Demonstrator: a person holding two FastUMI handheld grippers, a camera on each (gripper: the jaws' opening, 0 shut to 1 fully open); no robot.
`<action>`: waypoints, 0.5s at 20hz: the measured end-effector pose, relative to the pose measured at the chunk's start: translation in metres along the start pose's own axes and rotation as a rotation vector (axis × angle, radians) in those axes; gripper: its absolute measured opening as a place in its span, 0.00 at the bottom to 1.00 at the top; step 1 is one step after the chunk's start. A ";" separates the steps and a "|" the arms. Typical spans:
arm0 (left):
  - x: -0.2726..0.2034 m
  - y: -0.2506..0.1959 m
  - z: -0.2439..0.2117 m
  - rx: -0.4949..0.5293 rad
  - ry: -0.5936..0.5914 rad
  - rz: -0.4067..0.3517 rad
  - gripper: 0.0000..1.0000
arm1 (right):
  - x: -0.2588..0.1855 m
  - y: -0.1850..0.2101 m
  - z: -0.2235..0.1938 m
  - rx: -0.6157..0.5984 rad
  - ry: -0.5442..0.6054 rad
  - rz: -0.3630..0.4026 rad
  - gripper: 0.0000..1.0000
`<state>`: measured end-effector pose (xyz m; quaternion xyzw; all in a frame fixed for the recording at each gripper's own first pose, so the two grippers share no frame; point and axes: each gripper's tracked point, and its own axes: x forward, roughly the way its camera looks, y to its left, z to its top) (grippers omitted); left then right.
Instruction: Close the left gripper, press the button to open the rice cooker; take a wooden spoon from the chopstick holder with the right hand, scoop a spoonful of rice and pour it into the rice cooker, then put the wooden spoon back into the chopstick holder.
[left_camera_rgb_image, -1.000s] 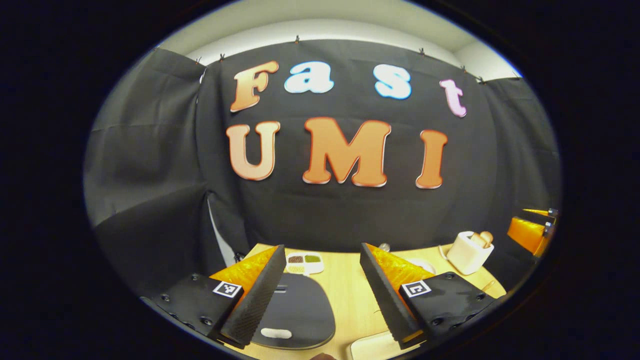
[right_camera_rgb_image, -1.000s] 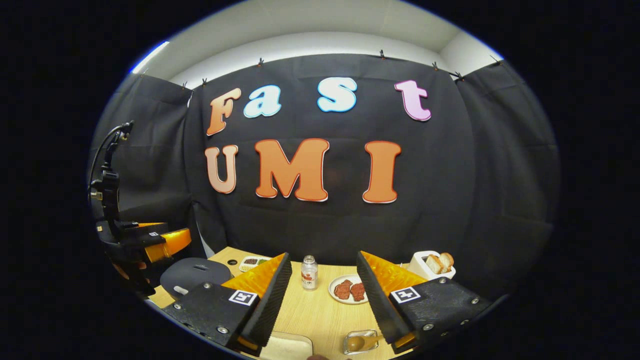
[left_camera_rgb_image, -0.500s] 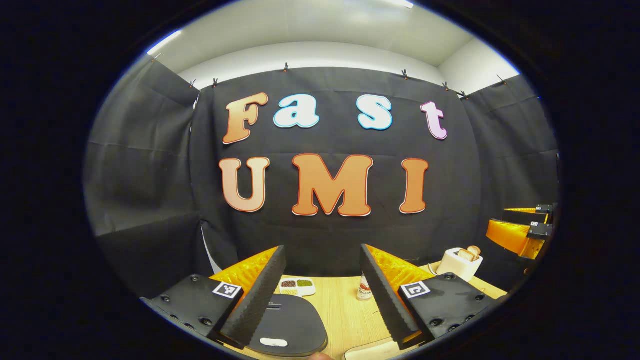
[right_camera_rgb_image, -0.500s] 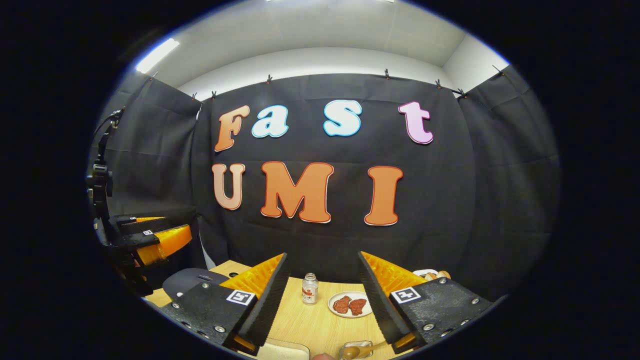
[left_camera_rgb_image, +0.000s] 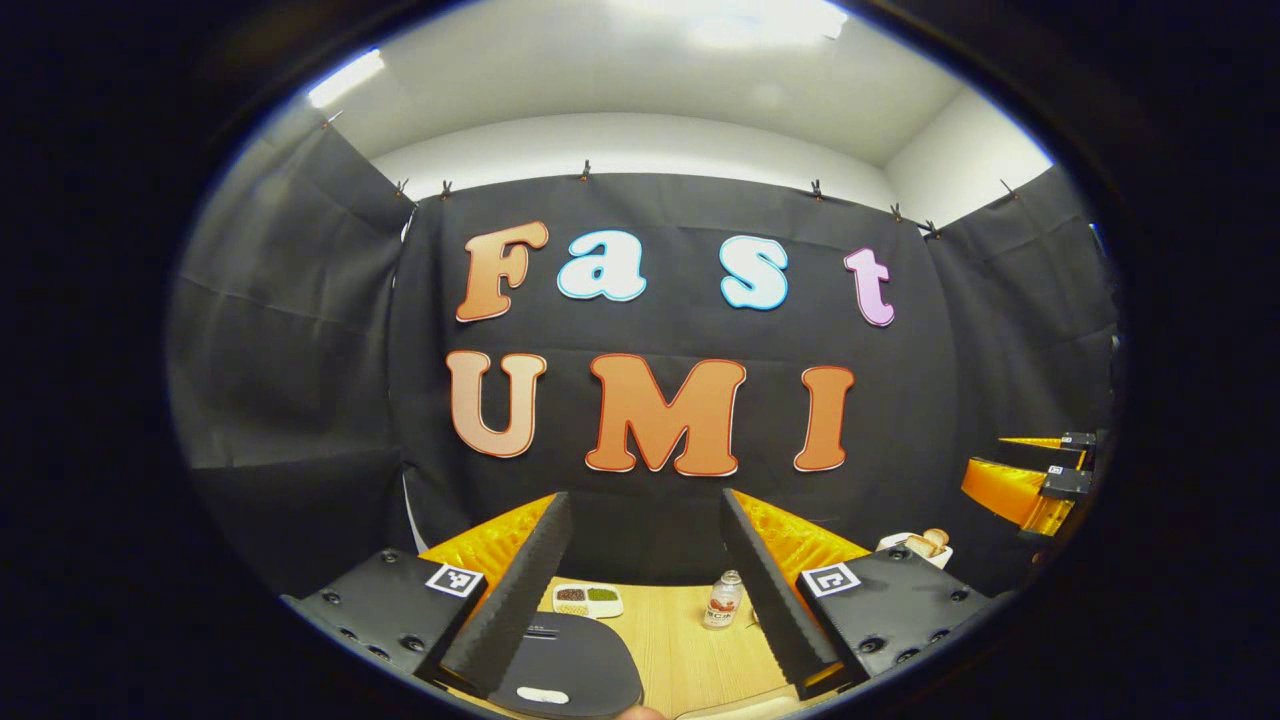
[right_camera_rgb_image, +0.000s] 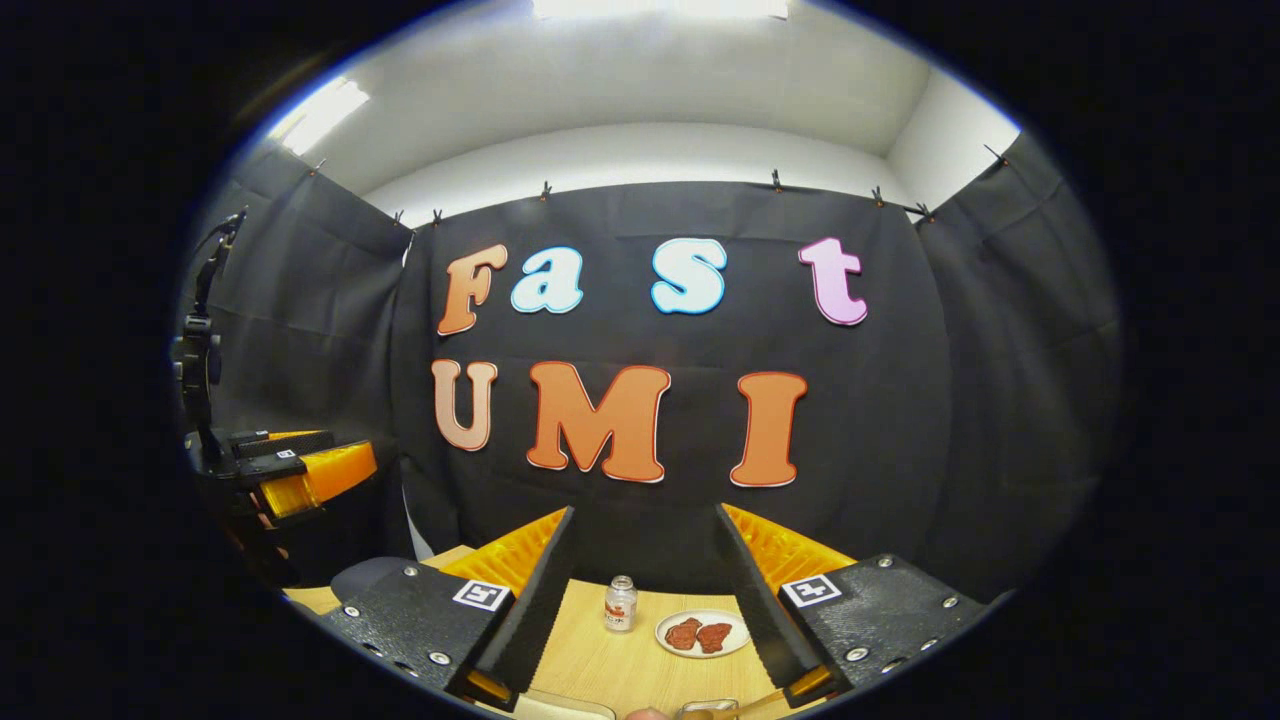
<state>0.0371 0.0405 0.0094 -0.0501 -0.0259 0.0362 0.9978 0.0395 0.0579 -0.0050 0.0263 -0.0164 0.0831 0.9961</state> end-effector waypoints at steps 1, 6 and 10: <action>-0.001 -0.001 0.001 0.000 -0.001 -0.002 0.99 | 0.000 0.001 0.000 -0.005 -0.001 0.005 0.88; -0.001 0.000 -0.001 0.005 0.001 0.004 0.99 | 0.002 0.003 0.000 0.008 0.008 0.015 0.84; -0.002 -0.001 0.003 0.012 -0.002 -0.005 0.99 | 0.002 0.001 0.003 0.006 -0.002 0.015 0.85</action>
